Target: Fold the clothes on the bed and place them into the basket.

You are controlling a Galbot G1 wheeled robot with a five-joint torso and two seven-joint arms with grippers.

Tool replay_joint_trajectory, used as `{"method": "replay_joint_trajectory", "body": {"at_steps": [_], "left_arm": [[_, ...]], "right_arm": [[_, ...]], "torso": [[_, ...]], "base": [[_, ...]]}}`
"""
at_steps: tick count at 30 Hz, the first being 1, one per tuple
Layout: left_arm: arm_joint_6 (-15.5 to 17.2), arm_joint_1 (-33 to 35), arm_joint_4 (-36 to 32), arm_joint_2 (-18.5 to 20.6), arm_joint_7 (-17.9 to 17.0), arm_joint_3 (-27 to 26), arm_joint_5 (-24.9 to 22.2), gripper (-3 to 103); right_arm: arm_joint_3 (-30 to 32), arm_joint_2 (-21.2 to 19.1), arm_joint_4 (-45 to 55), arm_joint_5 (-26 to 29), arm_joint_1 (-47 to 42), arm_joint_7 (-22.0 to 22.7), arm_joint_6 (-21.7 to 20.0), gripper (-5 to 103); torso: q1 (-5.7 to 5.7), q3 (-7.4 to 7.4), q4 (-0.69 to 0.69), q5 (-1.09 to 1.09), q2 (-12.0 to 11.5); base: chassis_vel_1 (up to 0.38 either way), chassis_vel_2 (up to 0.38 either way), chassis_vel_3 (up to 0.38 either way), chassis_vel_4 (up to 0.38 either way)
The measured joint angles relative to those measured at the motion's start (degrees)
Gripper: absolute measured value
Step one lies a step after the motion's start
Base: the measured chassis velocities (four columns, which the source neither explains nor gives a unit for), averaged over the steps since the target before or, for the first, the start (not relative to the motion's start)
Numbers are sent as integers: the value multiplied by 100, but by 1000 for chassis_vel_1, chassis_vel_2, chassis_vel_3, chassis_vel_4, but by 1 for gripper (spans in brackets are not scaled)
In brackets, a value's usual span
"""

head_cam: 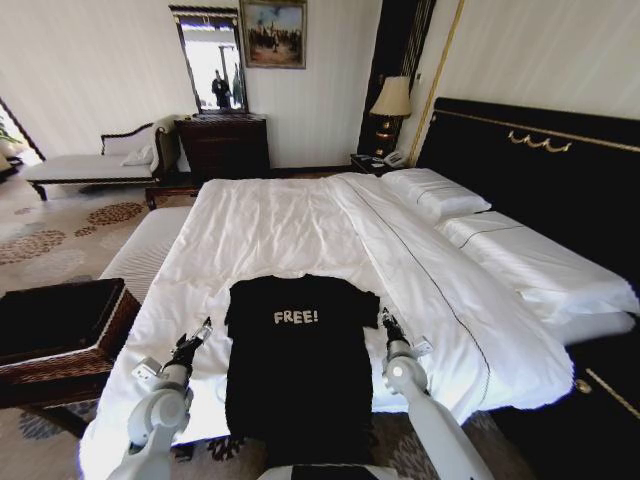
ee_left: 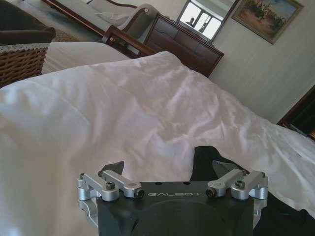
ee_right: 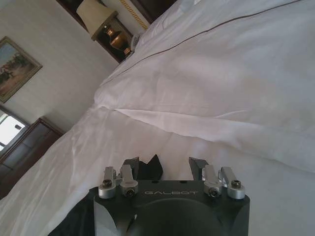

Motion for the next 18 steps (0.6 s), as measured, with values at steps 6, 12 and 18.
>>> {"method": "replay_joint_trajectory", "body": {"at_steps": [6, 12, 18], "left_arm": [[0, 6, -15, -30, -7, 26, 6, 100], [-13, 46, -26, -29, -8, -12, -5, 100], [-30, 81, -35, -39, -7, -31, -7, 100]], "right_arm": [[-312, -194, -776, 408, 522, -814, -84, 76], [-434, -105, -1230, 338, 751, -975, -67, 78], [-438, -61, -1430, 262, 831, -1023, 5, 56]], "torso": [[1, 1, 1, 0, 0], [0, 0, 0, 0, 0], [0, 0, 0, 0, 0]], "base": [[0, 0, 0, 0], [0, 0, 0, 0], [0, 0, 0, 0]]}}
